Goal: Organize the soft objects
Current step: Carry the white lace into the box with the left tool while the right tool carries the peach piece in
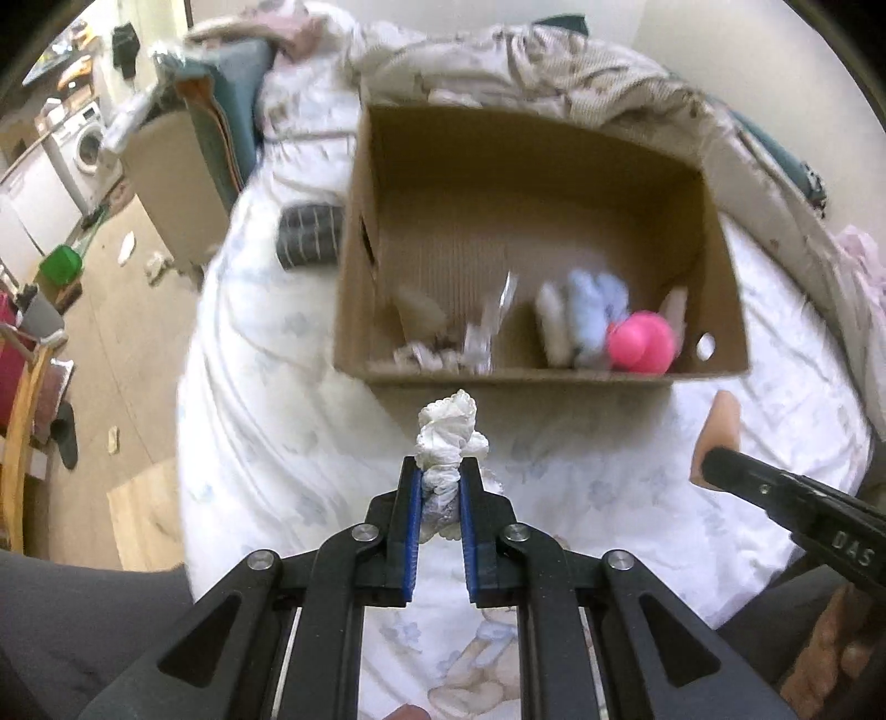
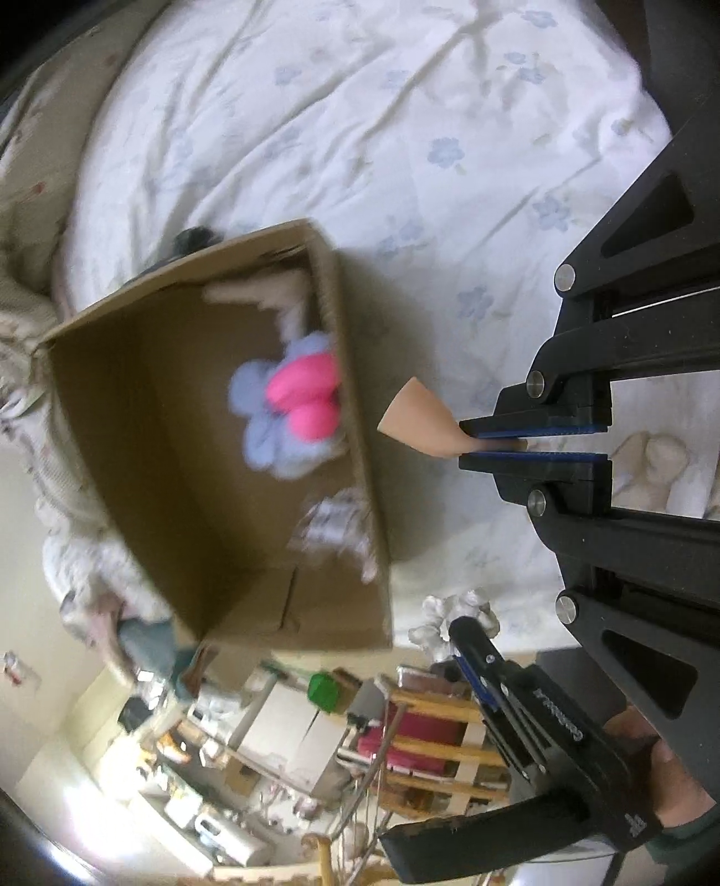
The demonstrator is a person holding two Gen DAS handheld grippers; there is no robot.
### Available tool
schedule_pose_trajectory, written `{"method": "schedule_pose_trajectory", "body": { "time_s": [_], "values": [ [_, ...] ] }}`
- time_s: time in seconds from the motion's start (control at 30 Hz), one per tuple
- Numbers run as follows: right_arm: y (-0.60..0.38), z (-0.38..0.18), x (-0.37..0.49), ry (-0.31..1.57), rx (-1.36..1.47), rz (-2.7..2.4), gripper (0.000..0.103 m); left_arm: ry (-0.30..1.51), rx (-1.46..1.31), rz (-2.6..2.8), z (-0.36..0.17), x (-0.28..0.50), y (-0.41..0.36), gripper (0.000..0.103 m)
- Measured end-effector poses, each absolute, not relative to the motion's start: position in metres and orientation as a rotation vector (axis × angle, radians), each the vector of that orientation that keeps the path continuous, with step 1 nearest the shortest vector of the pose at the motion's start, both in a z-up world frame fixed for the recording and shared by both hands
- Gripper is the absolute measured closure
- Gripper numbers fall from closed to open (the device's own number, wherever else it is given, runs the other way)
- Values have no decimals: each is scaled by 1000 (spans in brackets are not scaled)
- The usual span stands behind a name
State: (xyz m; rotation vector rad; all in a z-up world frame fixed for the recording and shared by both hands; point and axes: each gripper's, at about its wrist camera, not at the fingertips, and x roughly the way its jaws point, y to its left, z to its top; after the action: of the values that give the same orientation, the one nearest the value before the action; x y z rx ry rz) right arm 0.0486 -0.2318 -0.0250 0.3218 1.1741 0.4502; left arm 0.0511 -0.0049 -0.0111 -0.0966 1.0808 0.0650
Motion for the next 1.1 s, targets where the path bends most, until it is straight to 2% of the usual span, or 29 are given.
{"method": "schedule_pose_trajectory", "body": {
  "time_s": [0.27, 0.53, 0.8, 1.1],
  "values": [
    [-239, 31, 44, 1040, 329, 496, 97, 969, -106, 51, 56, 51, 8, 91],
    [-248, 76, 71, 945, 358, 523, 97, 906, -96, 27, 88, 83, 13, 91],
    [-254, 86, 106, 910, 320, 519, 97, 910, -100, 35, 76, 129, 15, 91],
    [-257, 35, 131, 960, 341, 483, 97, 936, -71, -4, 33, 155, 3, 91]
  ]
}}
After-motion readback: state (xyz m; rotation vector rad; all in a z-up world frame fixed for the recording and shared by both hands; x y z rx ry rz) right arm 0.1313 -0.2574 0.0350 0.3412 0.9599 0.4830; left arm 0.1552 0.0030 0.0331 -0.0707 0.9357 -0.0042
